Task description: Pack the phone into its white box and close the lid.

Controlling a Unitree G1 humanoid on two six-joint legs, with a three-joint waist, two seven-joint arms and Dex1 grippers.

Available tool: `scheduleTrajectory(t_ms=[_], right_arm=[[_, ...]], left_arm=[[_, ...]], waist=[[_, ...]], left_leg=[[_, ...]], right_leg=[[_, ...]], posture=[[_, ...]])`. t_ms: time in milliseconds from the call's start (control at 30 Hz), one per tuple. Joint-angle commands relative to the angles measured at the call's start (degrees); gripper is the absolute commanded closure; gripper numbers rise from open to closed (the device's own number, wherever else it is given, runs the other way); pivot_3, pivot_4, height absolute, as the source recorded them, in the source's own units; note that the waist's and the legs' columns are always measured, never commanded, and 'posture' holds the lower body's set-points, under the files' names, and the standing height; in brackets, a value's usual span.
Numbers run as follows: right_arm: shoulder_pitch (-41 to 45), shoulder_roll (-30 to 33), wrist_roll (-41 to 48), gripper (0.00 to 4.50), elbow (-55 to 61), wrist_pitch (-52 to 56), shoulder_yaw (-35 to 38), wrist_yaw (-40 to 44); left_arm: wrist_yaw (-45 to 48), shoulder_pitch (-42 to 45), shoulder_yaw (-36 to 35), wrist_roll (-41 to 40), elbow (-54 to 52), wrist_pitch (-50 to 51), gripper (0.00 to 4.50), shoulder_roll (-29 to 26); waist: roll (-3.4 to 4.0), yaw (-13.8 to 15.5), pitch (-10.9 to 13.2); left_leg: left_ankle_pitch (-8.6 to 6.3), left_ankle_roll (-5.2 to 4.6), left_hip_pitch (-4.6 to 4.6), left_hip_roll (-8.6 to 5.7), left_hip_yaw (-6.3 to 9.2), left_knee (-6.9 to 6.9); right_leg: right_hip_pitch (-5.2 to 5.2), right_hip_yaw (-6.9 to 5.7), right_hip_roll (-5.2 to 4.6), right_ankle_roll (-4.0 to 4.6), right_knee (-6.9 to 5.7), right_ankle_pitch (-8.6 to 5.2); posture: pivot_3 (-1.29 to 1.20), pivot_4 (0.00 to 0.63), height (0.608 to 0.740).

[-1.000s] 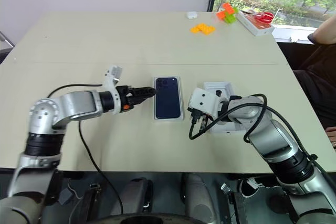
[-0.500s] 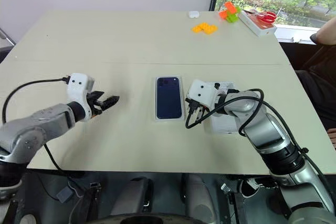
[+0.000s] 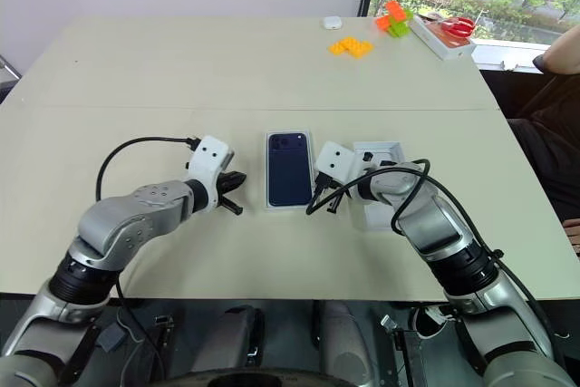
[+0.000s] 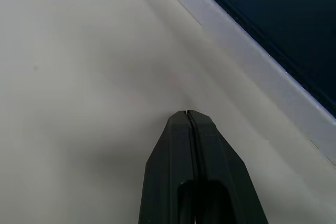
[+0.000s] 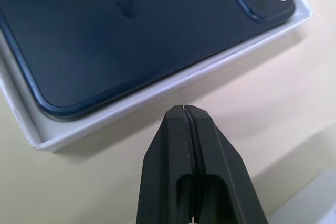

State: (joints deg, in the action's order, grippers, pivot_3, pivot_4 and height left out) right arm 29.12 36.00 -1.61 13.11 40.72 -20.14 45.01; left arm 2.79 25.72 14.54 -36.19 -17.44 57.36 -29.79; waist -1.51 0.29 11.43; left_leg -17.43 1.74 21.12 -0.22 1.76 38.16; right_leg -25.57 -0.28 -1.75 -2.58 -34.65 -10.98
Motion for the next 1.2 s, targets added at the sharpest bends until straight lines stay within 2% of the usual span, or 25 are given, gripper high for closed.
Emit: scheduleTrajectory(t_ms=[33,367,833,1200], right_arm=[[0.6,-0.4,-0.5,4.50,1.9,-0.4,-0.6,0.1],[-1.9,1.8,0.8,4.50,7.5,1.3,-0.7,2.5],[-8.6,6.5,4.0,4.50,20.7,7.7,-0.2,6.0],[-9.4,8.8,5.1,4.50,22.5,8.6,0.2,7.1]], left_arm=[[3.4,0.9,2.1,2.4,0.3,1.5,4.47,1.5],[13.1,0.4,1.3,-0.6,-5.8,8.4,4.47,3.5],[18.0,-0.7,2.3,-2.2,-12.9,17.4,4.47,5.8],[19.9,-0.9,1.3,-1.0,-13.6,19.4,4.47,5.9]], waist=[[0.00,0.0,0.0],[0.00,0.0,0.0],[-0.01,0.0,0.0],[-0.03,0.0,0.0]], left_leg=[[0.00,0.00,0.00,0.00,-0.01,0.02],[0.00,0.00,-0.05,-0.01,0.01,0.07],[0.00,0.00,-0.17,-0.01,-0.01,0.11],[0.00,-0.01,-0.48,-0.01,-0.06,0.12]], right_leg=[[0.00,0.00,0.00,0.00,-0.02,0.00],[0.01,0.00,-0.01,-0.03,-0.17,-0.01],[0.02,0.03,0.00,-0.23,-0.36,-0.14],[0.22,0.06,0.05,-0.07,-0.42,-0.26]], posture=[[0.00,0.150,0.730],[0.00,0.150,0.730],[0.00,0.150,0.730],[0.00,0.150,0.730]])
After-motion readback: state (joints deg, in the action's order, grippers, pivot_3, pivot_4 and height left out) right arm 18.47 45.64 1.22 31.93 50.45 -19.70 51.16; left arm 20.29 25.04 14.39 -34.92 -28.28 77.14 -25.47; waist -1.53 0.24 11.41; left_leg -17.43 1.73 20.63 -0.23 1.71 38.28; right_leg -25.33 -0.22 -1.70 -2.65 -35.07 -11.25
